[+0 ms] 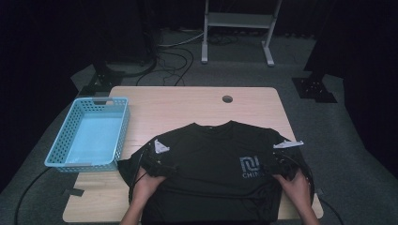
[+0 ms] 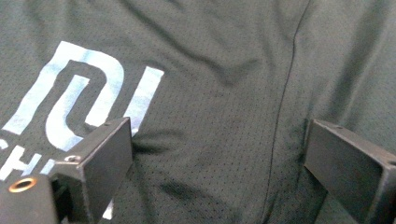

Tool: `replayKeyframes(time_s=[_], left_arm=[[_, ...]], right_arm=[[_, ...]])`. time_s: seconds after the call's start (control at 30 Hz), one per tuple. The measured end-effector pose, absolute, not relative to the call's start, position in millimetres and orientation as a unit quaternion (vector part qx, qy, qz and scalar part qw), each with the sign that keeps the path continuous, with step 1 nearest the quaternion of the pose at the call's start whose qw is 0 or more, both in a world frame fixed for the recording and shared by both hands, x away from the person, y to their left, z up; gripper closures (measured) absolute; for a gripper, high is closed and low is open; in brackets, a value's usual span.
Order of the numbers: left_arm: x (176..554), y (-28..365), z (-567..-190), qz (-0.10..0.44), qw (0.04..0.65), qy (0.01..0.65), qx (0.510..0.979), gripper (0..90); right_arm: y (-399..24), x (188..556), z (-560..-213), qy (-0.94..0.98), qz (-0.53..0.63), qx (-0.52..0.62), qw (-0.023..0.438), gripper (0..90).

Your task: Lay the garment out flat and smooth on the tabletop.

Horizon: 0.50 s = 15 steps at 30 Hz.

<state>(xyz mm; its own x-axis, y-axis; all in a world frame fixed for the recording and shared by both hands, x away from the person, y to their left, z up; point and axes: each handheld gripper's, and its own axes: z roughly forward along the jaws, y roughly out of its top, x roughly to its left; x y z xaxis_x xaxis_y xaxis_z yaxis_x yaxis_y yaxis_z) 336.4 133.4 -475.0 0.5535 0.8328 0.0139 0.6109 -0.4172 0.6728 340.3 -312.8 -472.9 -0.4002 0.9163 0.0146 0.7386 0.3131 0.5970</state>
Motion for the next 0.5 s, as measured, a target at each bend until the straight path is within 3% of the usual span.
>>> replayKeyframes(time_s=[0.5], left_arm=[[365, 133, -473, 0.172, 0.306, 0.444, 0.825, 5.8]], right_arm=[[-317, 367, -470, 0.807, 0.251, 0.512, 0.151, 7.2]])
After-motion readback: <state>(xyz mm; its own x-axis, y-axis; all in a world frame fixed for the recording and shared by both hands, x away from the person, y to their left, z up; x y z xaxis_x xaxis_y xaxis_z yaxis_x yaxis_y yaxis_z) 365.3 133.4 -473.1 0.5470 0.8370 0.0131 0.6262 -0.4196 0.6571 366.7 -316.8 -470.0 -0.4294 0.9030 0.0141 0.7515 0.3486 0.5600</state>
